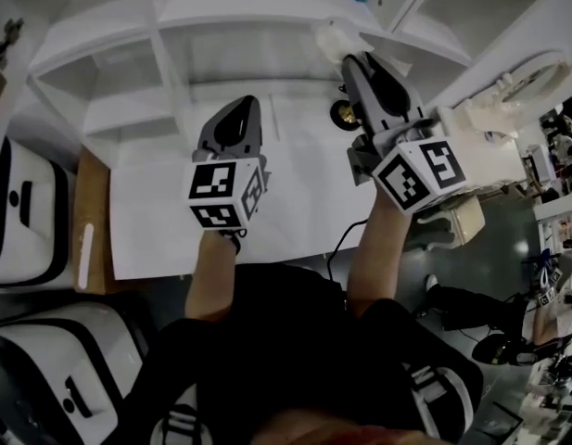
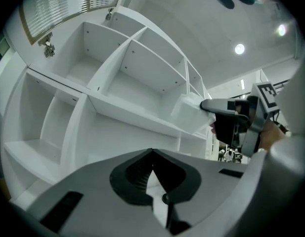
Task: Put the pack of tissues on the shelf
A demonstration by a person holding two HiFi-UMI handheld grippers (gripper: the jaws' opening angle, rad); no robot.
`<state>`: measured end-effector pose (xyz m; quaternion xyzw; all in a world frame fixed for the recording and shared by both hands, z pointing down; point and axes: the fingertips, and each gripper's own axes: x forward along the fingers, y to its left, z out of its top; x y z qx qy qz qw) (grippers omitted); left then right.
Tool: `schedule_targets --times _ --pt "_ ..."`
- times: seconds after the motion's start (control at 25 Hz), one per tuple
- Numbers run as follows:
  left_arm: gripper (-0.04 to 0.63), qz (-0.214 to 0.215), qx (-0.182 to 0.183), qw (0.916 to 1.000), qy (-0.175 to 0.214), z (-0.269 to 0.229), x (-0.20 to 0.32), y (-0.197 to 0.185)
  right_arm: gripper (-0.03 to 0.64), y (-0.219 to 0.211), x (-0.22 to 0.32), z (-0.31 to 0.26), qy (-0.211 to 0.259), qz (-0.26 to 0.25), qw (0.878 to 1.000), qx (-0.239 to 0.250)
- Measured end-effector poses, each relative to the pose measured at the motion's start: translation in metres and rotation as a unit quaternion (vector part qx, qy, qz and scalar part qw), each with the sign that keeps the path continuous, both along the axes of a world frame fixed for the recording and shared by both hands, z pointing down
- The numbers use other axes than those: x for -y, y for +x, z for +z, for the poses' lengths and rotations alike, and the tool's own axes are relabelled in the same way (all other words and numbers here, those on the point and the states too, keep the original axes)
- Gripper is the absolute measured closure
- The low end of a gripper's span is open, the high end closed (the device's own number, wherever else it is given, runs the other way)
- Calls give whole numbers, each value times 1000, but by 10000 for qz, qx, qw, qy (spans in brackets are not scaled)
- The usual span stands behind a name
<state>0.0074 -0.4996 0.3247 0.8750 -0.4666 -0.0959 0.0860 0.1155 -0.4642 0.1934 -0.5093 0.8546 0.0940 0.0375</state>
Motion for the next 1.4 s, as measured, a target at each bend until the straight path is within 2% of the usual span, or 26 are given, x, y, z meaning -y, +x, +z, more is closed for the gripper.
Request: schedule_targets --times 0.36,0.56,0.88,1.4 --pt "584 155 139 9994 -271 21 -5 18 531 10 -2 97 -1045 172 9939 322" --pt "584 267 149 9990 -341 27 -4 26 531 0 0 135 -1457 116 9888 291" --pt "584 315 110 9993 -181 17 1 33 531 -2 5 141 -1498 47 9886 134" --pt "584 98 91 9998 -113 11 -2 12 531 -17 5 142 -1504 -122 9885 64"
